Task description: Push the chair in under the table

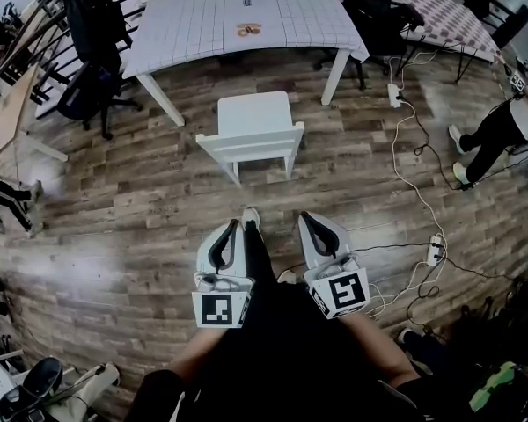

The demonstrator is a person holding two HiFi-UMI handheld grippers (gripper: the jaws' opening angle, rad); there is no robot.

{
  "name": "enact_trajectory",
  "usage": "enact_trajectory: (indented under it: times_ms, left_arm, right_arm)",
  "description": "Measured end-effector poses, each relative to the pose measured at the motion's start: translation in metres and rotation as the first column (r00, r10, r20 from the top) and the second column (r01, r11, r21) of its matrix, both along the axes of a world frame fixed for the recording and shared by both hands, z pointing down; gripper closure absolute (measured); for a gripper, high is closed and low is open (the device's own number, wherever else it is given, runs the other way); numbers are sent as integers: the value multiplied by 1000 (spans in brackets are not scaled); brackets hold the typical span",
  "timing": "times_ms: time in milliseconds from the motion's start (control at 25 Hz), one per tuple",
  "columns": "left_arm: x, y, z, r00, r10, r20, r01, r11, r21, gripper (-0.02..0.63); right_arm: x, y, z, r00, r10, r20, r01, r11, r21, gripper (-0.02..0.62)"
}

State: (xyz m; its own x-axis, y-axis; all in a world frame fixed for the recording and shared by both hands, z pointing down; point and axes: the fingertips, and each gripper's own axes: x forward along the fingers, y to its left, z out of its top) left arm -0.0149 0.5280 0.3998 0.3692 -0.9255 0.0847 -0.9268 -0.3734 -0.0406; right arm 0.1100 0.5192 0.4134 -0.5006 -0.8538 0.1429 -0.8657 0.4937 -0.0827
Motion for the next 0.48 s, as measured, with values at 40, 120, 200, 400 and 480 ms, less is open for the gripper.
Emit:
enact_trajectory:
  times_ms: [40,120,200,400,480]
  left_arm:
    - [-3,-10,2,1000,-1,-7,1,1000,-1,597]
    - [-5,-31,3,1000,-3,-15,2,1000,-1,597]
    - [-3,-49,8,1000,-10,-14,10,1000,-20,597]
    - [-27,-105,9,999,-42,-28,40,998,-49,597]
    - [-36,-142,-2,999,-37,-35,34,997,-70,597]
  right_arm:
    - [-3,-10,-1,1000,-3,-6,3,1000,-1,597]
    - [-6,-31,1,1000,-4,-16,4,1000,-10,597]
    - [-6,-51,6,1000,-12,-23,11,1000,-22,597]
    - [-34,-108,4,997,-76,-27,75,996,-50,597]
    - [-46,-145,-10,997,-79,-12,78,994,-79,597]
